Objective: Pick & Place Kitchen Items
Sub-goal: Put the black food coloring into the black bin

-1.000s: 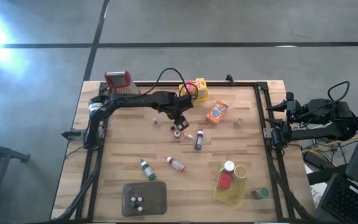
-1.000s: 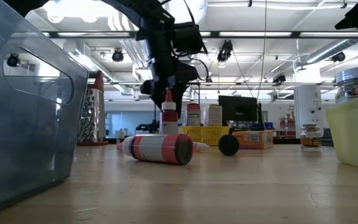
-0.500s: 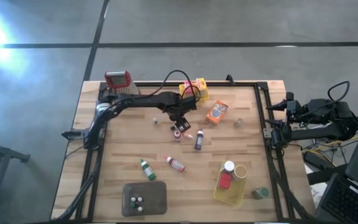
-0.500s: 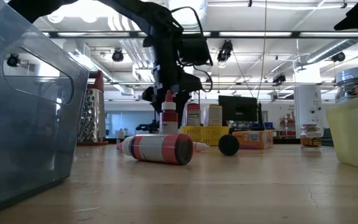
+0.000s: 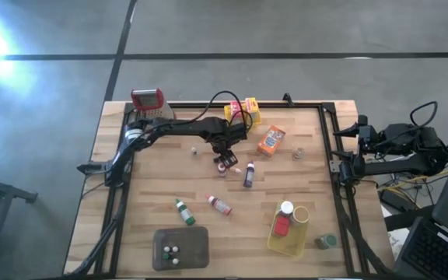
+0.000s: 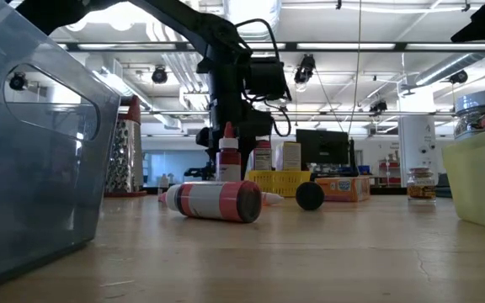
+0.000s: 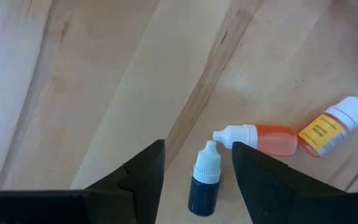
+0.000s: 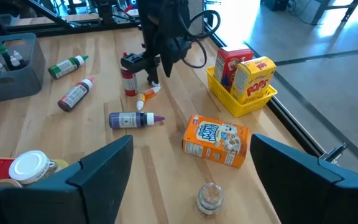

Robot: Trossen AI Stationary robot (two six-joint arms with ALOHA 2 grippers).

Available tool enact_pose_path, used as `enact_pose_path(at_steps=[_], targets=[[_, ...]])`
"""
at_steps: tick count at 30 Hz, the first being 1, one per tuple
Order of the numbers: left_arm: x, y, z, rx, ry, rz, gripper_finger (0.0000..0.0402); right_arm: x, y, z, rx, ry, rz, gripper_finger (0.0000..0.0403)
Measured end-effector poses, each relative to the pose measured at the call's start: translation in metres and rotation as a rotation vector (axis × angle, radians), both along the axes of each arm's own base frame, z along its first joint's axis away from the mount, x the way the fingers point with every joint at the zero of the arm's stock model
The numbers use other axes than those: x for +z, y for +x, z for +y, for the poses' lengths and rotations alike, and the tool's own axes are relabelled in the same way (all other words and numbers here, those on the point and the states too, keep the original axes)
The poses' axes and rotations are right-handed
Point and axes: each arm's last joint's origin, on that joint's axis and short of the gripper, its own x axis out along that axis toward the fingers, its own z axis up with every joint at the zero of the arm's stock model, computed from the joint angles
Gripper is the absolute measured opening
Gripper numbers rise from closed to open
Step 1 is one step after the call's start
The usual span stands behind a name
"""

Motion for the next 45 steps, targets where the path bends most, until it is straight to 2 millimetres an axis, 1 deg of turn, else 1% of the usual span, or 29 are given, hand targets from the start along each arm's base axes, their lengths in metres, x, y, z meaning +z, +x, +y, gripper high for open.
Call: enact_pose_path(at_steps=[10, 15, 24, 30, 36, 45], targets=[[-0.0011, 0.0002, -0.0001, -0.035, 0.008, 0.001, 0.0193, 0.0, 0.0, 0.0, -0.001, 0.0, 0.0, 0.0355], [-0.0032, -0.0002, -0.0004, -0.056, 0.007, 0.0, 0.0193, 0.0, 0.0, 0.0, -0.001, 0.0, 0.0, 0.0361], [-0.0051, -0.0006, -0.0019, -0.13, -0.019, -0.003, 0.0193, 0.0, 0.0, 0.0, 0.0, 0.0, 0.0, 0.0337], [-0.0045, -0.0007, -0.0005, -0.075, -0.029, -0.009, 0.0193, 0.0, 0.0, 0.0, 0.0, 0.0, 0.0, 0.0317], [0.0046, 0.0032, 0.0012, -0.049, -0.024, -0.044, 0.0193, 0.0, 0.0, 0.0, -0.001, 0.0, 0.0, 0.0299], [-0.0052, -0.0025, 0.0036, -0.059, -0.027, -0.003, 0.0193, 0.0, 0.0, 0.0, 0.0, 0.0, 0.0, 0.0275]])
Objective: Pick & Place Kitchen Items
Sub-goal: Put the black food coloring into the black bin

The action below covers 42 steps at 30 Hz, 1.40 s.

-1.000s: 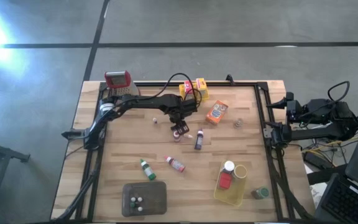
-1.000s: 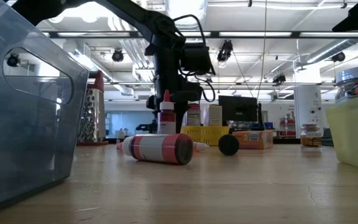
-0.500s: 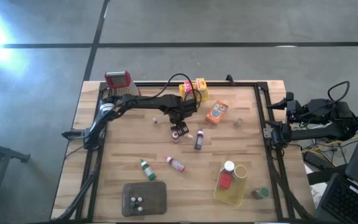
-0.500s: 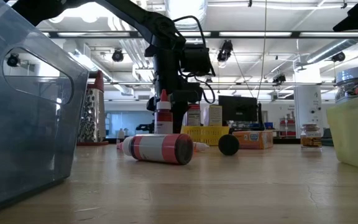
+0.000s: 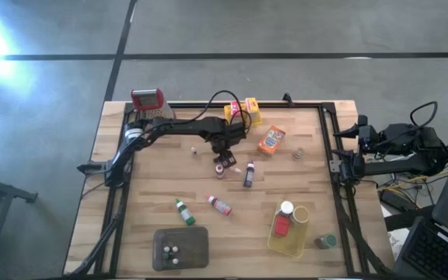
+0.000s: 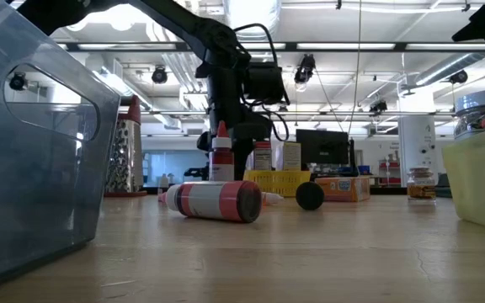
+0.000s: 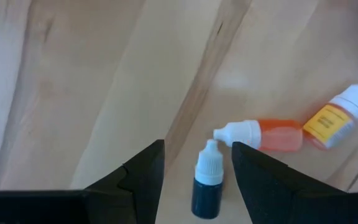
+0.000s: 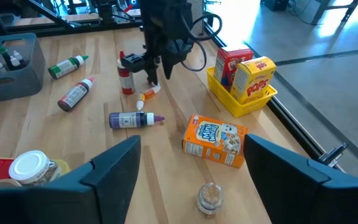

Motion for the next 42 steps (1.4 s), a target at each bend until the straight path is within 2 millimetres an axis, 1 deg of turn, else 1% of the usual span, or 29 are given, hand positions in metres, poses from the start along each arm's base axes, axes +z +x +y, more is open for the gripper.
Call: enact_pose_path(at_steps=[5, 13, 18, 21, 23, 29, 33, 37, 42], targets=[[-0.002, 0.0, 0.0, -0.01, 0.006, 0.001, 0.0193, 0.0, 0.0, 0.0, 0.0, 0.0, 0.0, 0.026], [-0.017, -0.006, -0.001, -0.01, 0.024, 0.034, 0.0193, 0.0, 0.0, 0.0, 0.0, 0.0, 0.0, 0.0237], [-0.02, -0.006, -0.001, -0.023, 0.026, 0.026, 0.0192, 0.0, 0.0, 0.0, 0.0, 0.0, 0.0, 0.0226], [-0.02, -0.005, -0.001, -0.022, 0.03, 0.011, 0.0184, 0.0, 0.0, 0.0, 0.0, 0.0, 0.0, 0.0221], [-0.02, -0.005, -0.001, -0.003, 0.027, 0.007, 0.0172, 0.0, 0.0, 0.0, 0.0, 0.0, 0.0, 0.0219], [-0.02, -0.006, 0.001, 0.107, 0.006, 0.005, 0.0123, 0.0, 0.0, 0.0, 0.0, 0.0, 0.0, 0.0231], [-0.02, -0.007, 0.001, 0.148, -0.003, 0.008, 0.01, 0.0, 0.0, 0.0, 0.0, 0.0, 0.0, 0.0246], [-0.02, -0.007, 0.001, 0.16, -0.006, 0.008, 0.009, 0.0, 0.0, 0.0, 0.0, 0.0, 0.0, 0.026], [-0.02, -0.007, 0.001, 0.184, -0.014, 0.007, 0.009, 0.0, 0.0, 0.0, 0.0, 0.0, 0.0, 0.0276]])
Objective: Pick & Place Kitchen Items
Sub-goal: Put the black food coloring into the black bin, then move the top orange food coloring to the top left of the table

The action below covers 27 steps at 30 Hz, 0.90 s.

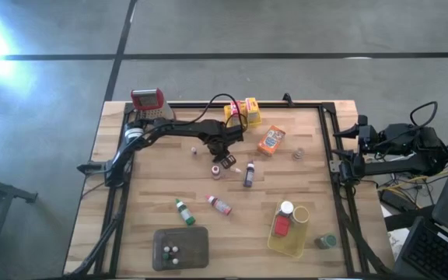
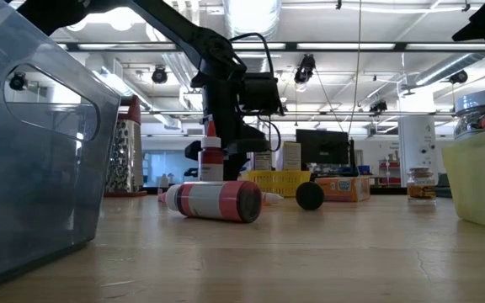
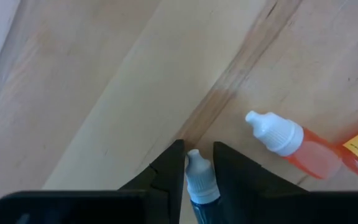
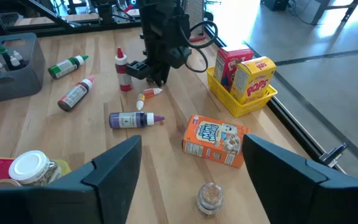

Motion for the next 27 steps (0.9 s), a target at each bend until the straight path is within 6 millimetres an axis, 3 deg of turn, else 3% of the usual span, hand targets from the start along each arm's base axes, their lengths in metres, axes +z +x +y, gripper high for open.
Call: enact_pose_path(at_steps=[27], targets=[[-0.0002, -0.0014, -0.0011, -0.02, -0.016, 0.014, 0.0014, -0.0001, 0.0, 0.0, 0.0, 0.0, 0.0, 0.0361]])
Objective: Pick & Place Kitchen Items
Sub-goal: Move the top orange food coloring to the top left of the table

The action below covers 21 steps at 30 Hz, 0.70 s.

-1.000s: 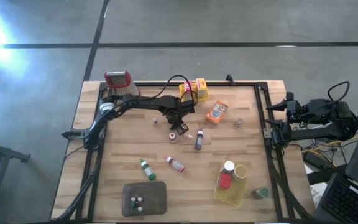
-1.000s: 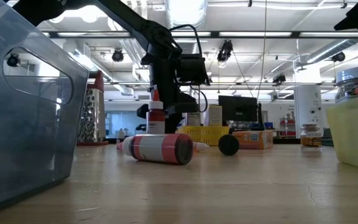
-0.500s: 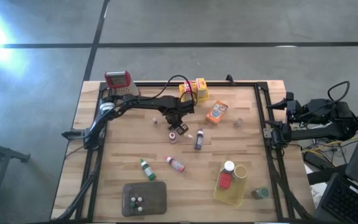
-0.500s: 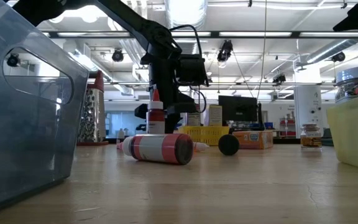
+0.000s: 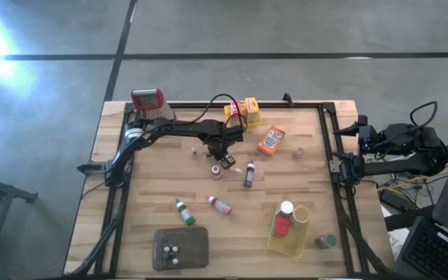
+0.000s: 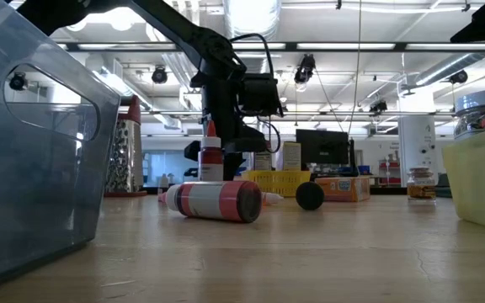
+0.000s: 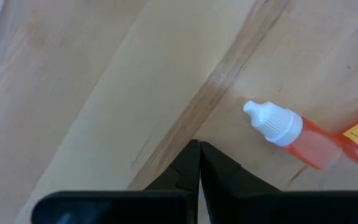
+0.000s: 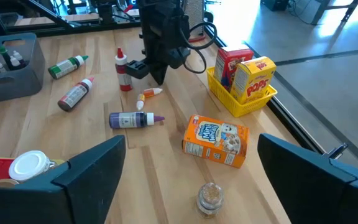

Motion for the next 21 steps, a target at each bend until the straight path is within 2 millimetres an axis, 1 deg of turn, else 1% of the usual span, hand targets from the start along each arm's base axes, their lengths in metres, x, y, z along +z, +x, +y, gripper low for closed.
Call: enact_pose_path(at_steps=[5, 11, 15, 21], targets=[[0.0, 0.0, 0.0, -0.08, 0.014, 0.006, 0.003, 0.0, 0.0, 0.0, 0.0, 0.0, 0.0, 0.0353], [0.0, 0.0, 0.0, -0.191, 0.03, 0.014, 0.0087, 0.0, 0.0, 0.0, 0.0, 0.0, 0.0, 0.0334], [0.0, -0.002, -0.001, -0.256, 0.002, 0.029, 0.0122, 0.0, 0.0, 0.0, 0.0, 0.0, 0.0, 0.0321], [0.008, -0.011, -0.004, -0.309, -0.019, 0.086, 0.0154, 0.0, 0.0, 0.0, 0.0, 0.0, 0.0, 0.0301]])
